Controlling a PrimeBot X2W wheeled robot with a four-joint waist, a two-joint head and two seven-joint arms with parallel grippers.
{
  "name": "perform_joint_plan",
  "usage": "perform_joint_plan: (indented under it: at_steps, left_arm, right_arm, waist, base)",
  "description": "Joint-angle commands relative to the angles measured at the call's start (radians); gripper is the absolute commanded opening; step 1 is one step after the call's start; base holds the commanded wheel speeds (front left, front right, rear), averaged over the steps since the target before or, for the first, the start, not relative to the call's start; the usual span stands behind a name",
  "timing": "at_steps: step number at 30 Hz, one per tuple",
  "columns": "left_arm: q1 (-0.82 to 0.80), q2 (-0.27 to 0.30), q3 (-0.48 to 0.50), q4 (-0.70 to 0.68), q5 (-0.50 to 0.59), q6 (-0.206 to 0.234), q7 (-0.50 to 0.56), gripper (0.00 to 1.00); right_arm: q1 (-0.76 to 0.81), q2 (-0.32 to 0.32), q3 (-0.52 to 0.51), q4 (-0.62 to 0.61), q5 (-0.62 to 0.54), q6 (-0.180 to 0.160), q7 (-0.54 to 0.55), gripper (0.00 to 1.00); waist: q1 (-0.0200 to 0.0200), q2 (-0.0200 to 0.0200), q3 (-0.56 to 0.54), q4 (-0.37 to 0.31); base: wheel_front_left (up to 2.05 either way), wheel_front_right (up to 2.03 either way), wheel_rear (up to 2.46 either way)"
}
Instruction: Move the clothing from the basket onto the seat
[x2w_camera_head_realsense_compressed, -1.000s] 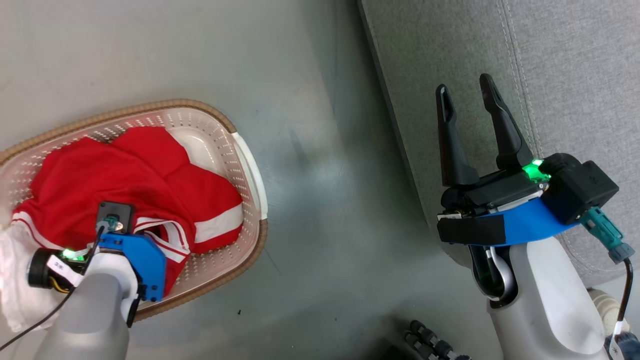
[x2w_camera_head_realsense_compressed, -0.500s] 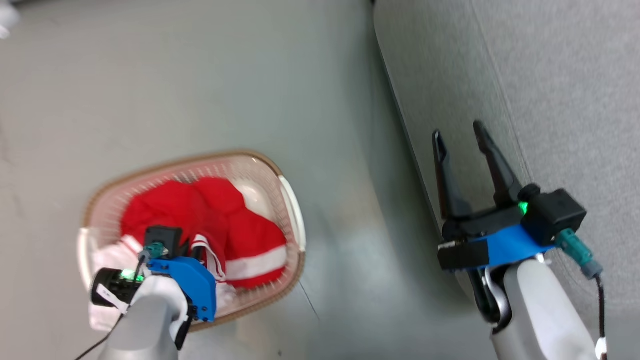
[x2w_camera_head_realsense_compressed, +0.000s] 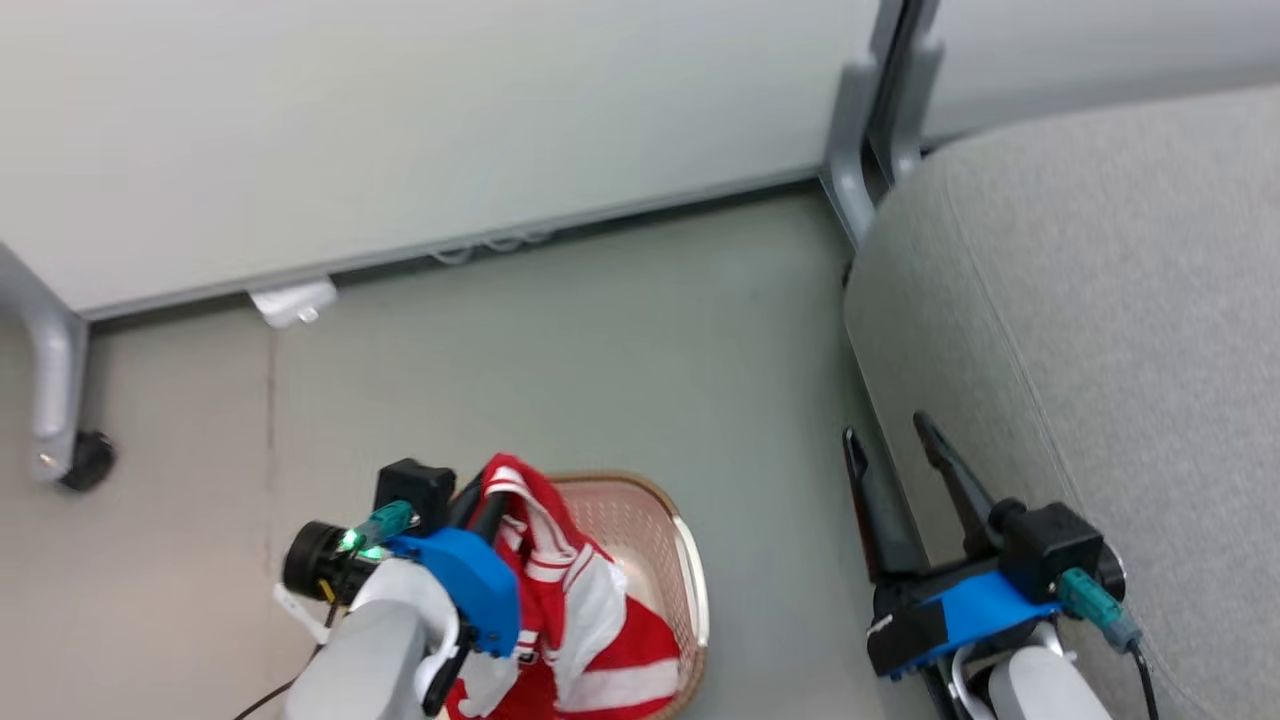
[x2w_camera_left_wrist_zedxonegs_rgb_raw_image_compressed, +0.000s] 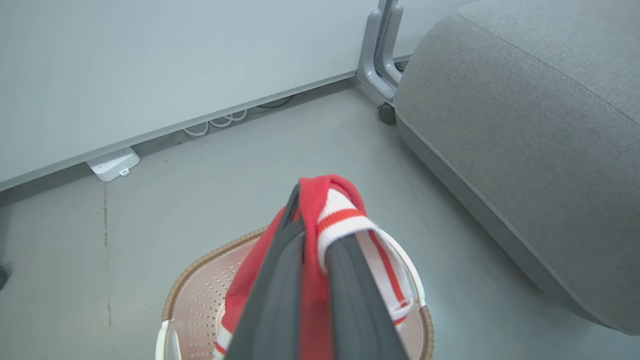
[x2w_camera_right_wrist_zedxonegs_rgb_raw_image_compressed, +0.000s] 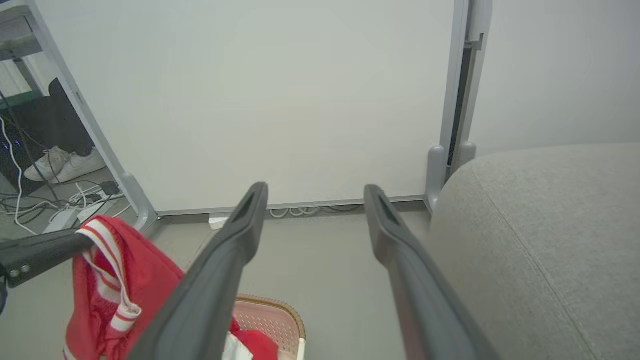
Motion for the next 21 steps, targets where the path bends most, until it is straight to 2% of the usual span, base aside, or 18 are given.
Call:
perform_joint_plan:
  at_steps: [1,10,21]
  left_arm:
    - [0.016,0.0,-0.045,-0.043,-0.036,-0.004,-0.002,0.0]
    - [-0.061,0.001,-0.193,-0.209,-0.21,-0.004,0.046,0.0]
    - [-0.175,0.001,-0.302,-0.287,-0.317,0.01,0.089,0.0]
  right_arm:
    - [0.027,-0.002,0.008,0.005,0.006,-0.001,0.009,1.0]
    - [0.081,-0.002,0.027,0.01,0.016,-0.001,0.028,1.0]
    - [0.101,-0.002,0.041,-0.005,0.012,-0.001,0.048,1.0]
  waist:
    - [0.0004,0.0,-0.109,0.066]
    - [0.0004,0.0,-0.182,0.092]
    - [0.0004,0.0,-0.214,0.094]
  base:
    - [0.0,0.0,0.0]
    - [0.0,0.0,0.0]
    - [0.0,0.0,0.0]
